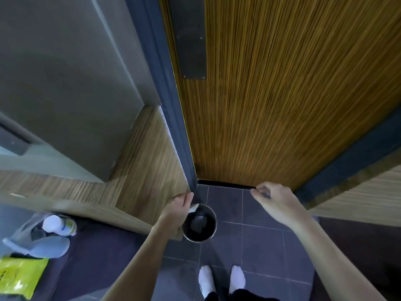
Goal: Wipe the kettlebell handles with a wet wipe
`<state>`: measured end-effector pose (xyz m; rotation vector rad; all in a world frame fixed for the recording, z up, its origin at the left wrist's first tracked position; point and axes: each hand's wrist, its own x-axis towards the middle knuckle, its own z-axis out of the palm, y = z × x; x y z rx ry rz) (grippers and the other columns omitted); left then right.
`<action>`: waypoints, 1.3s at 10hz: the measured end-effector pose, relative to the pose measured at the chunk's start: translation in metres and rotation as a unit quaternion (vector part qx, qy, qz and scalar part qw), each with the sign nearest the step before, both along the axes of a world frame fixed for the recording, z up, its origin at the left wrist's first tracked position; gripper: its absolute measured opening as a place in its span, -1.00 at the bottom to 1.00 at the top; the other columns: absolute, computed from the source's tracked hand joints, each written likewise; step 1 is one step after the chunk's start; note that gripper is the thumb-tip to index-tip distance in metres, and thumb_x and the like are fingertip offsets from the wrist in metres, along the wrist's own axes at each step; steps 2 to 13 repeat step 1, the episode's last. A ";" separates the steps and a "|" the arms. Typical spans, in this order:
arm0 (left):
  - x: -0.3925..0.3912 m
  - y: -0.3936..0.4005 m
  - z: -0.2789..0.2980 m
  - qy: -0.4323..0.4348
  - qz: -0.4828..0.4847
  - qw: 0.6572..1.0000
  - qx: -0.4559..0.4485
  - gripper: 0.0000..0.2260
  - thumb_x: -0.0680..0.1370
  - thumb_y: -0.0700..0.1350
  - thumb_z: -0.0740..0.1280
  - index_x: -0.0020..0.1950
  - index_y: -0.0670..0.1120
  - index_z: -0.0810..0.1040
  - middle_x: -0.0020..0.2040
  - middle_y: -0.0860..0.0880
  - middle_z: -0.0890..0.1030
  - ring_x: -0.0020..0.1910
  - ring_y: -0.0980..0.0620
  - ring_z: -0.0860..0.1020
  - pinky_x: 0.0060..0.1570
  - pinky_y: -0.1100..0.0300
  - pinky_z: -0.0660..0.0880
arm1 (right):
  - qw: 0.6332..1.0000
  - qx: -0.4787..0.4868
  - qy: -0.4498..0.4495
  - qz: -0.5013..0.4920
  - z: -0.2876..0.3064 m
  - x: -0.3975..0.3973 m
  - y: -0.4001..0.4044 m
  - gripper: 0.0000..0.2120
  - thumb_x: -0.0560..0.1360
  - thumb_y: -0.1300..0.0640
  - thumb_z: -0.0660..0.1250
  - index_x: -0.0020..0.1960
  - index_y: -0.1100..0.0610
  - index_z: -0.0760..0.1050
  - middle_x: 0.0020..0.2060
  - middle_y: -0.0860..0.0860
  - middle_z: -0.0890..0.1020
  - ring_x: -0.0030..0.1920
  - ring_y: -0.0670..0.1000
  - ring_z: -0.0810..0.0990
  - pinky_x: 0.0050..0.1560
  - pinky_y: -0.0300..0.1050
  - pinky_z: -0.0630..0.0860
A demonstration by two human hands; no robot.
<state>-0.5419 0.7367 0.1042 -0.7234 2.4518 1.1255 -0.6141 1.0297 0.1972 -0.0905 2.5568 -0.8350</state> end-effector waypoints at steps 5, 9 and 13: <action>-0.004 -0.010 -0.001 -0.012 0.030 0.999 0.008 -0.51 0.72 0.20 0.11 0.45 -0.09 0.53 0.40 -0.13 0.58 0.41 -0.17 0.52 0.37 0.04 0.42 | 1.000 -0.001 -0.003 -0.013 -0.004 -0.006 -0.009 -0.60 0.57 -0.27 0.25 0.23 -0.05 0.60 0.19 -0.10 0.65 0.17 -0.05 0.60 0.07 -0.12 0.51; -0.004 -0.010 -0.001 -0.012 0.030 0.999 0.008 -0.51 0.72 0.20 0.11 0.45 -0.09 0.53 0.40 -0.13 0.58 0.41 -0.17 0.52 0.37 0.04 0.42 | 1.000 -0.001 -0.003 -0.013 -0.004 -0.006 -0.009 -0.60 0.57 -0.27 0.25 0.23 -0.05 0.60 0.19 -0.10 0.65 0.17 -0.05 0.60 0.07 -0.12 0.51; -0.004 -0.010 -0.001 -0.012 0.030 0.999 0.008 -0.51 0.72 0.20 0.11 0.45 -0.09 0.53 0.40 -0.13 0.58 0.41 -0.17 0.52 0.37 0.04 0.42 | 1.000 -0.001 -0.003 -0.013 -0.004 -0.006 -0.009 -0.60 0.57 -0.27 0.25 0.23 -0.05 0.60 0.19 -0.10 0.65 0.17 -0.05 0.60 0.07 -0.12 0.51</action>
